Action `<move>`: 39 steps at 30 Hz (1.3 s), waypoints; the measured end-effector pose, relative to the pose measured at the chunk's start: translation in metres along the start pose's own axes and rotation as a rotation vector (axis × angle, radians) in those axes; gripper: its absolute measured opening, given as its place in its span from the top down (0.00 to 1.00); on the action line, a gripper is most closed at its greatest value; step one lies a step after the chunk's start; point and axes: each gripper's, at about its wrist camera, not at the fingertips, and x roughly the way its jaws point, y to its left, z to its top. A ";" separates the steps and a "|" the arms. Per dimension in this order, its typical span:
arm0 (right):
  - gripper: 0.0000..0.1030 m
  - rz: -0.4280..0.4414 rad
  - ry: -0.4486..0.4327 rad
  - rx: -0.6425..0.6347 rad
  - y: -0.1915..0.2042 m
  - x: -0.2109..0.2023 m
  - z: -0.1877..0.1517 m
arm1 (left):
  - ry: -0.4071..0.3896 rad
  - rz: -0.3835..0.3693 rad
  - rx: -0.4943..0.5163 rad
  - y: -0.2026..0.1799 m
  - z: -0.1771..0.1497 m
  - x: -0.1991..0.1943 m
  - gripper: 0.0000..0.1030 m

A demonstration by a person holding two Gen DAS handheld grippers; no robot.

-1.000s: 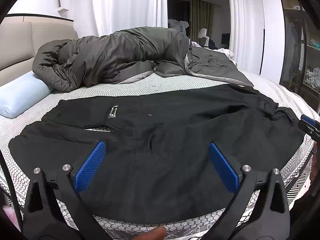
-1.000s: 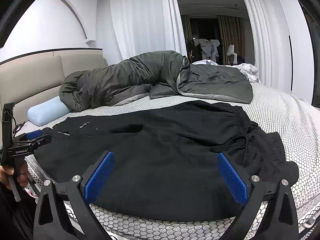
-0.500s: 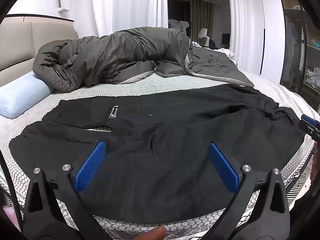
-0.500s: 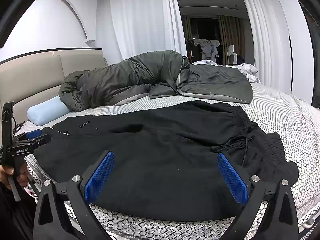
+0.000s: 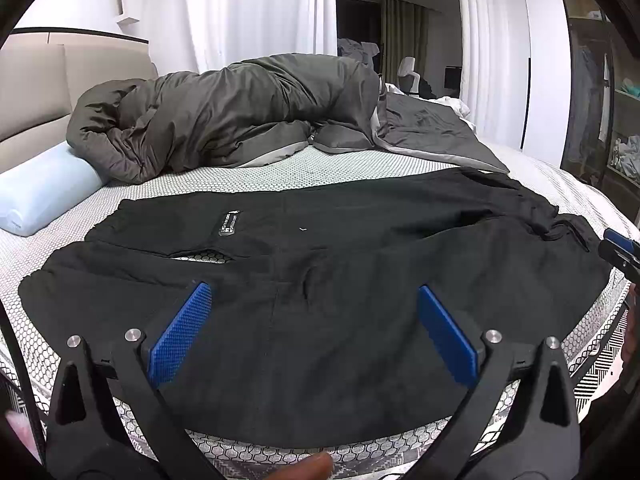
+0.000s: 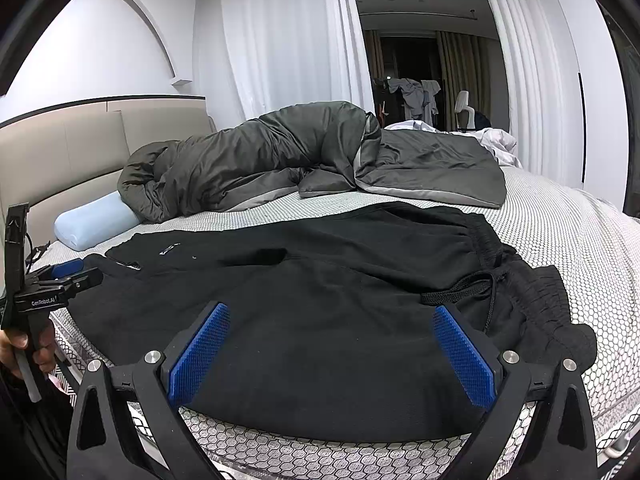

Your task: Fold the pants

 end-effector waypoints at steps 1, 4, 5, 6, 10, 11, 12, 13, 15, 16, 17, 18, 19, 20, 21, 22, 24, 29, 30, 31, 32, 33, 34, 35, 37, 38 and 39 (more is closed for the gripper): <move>0.00 -0.001 0.000 0.000 0.000 0.000 0.000 | 0.000 0.000 0.000 0.000 0.000 0.000 0.01; 0.00 -0.001 0.000 0.000 -0.001 0.000 0.000 | -0.002 -0.001 -0.002 0.000 0.000 0.000 0.01; 0.00 -0.001 0.000 -0.001 -0.001 0.000 0.000 | -0.001 -0.001 -0.001 0.000 0.000 0.000 0.01; 0.00 0.000 0.002 0.000 -0.001 0.000 0.000 | -0.001 -0.001 -0.001 0.000 0.000 0.000 0.01; 0.00 -0.003 0.009 0.000 0.011 0.004 -0.001 | 0.001 0.003 0.000 0.000 0.000 0.000 0.01; 0.00 -0.004 0.010 0.000 0.012 0.004 -0.001 | 0.003 0.004 -0.003 0.002 0.000 0.000 0.01; 0.00 -0.007 0.012 0.000 0.011 0.008 0.000 | 0.004 0.003 -0.009 0.004 0.000 0.000 0.01; 0.00 -0.007 0.012 0.002 0.011 0.008 0.001 | 0.004 0.006 -0.016 0.006 0.000 -0.001 0.01; 0.00 0.000 0.020 0.011 0.010 0.012 0.003 | 0.000 0.006 -0.031 0.011 0.000 -0.003 0.01; 0.00 0.010 0.026 0.017 0.010 0.013 0.001 | -0.002 0.007 -0.043 0.015 0.000 -0.005 0.01; 0.00 0.010 0.035 0.026 0.009 0.015 0.000 | -0.002 0.008 -0.053 0.018 0.001 -0.006 0.01; 0.00 0.010 0.036 0.027 0.009 0.016 0.000 | -0.002 0.008 -0.063 0.021 0.001 -0.007 0.01; 0.00 0.012 0.038 0.026 0.009 0.016 0.001 | -0.001 0.008 -0.067 0.024 0.001 -0.008 0.01; 0.00 0.011 0.039 0.025 0.009 0.014 0.002 | 0.002 0.013 -0.069 0.026 0.002 -0.009 0.01; 0.00 0.007 0.028 0.022 0.010 0.012 0.004 | 0.010 0.027 -0.071 0.029 0.003 -0.010 0.01; 0.00 0.002 0.016 0.018 0.009 0.009 0.007 | 0.015 0.035 -0.072 0.029 0.004 -0.010 0.01; 0.00 0.003 0.020 0.019 0.009 0.004 0.015 | 0.016 0.040 -0.077 0.036 0.006 -0.015 0.01; 0.00 -0.046 0.055 -0.087 0.014 -0.007 0.039 | 0.030 0.077 -0.085 0.056 0.008 -0.024 0.01; 0.00 -0.057 0.061 -0.102 0.013 -0.008 0.042 | 0.035 0.084 -0.095 0.065 0.010 -0.025 0.01; 0.00 -0.075 0.063 -0.120 0.012 -0.009 0.045 | 0.036 0.087 -0.109 0.072 0.011 -0.026 0.01; 0.00 -0.090 0.065 -0.133 0.008 -0.011 0.048 | 0.036 0.088 -0.130 0.082 0.012 -0.028 0.01; 0.00 -0.102 0.072 -0.134 0.004 -0.011 0.050 | 0.035 0.091 -0.163 0.097 0.015 -0.030 0.01; 0.00 -0.122 0.078 -0.129 -0.002 -0.012 0.052 | 0.032 0.098 -0.190 0.109 0.016 -0.031 0.01; 0.00 -0.151 0.094 -0.128 -0.010 -0.012 0.053 | 0.031 0.106 -0.220 0.123 0.017 -0.032 0.01; 0.00 -0.195 0.117 -0.083 -0.027 -0.013 0.051 | 0.036 0.133 -0.281 0.154 0.016 -0.034 0.01; 0.00 -0.209 0.126 -0.033 -0.041 -0.015 0.046 | 0.045 0.154 -0.319 0.173 0.014 -0.034 0.01; 0.00 -0.210 0.135 0.010 -0.051 -0.015 0.041 | 0.055 0.166 -0.349 0.186 0.011 -0.034 0.01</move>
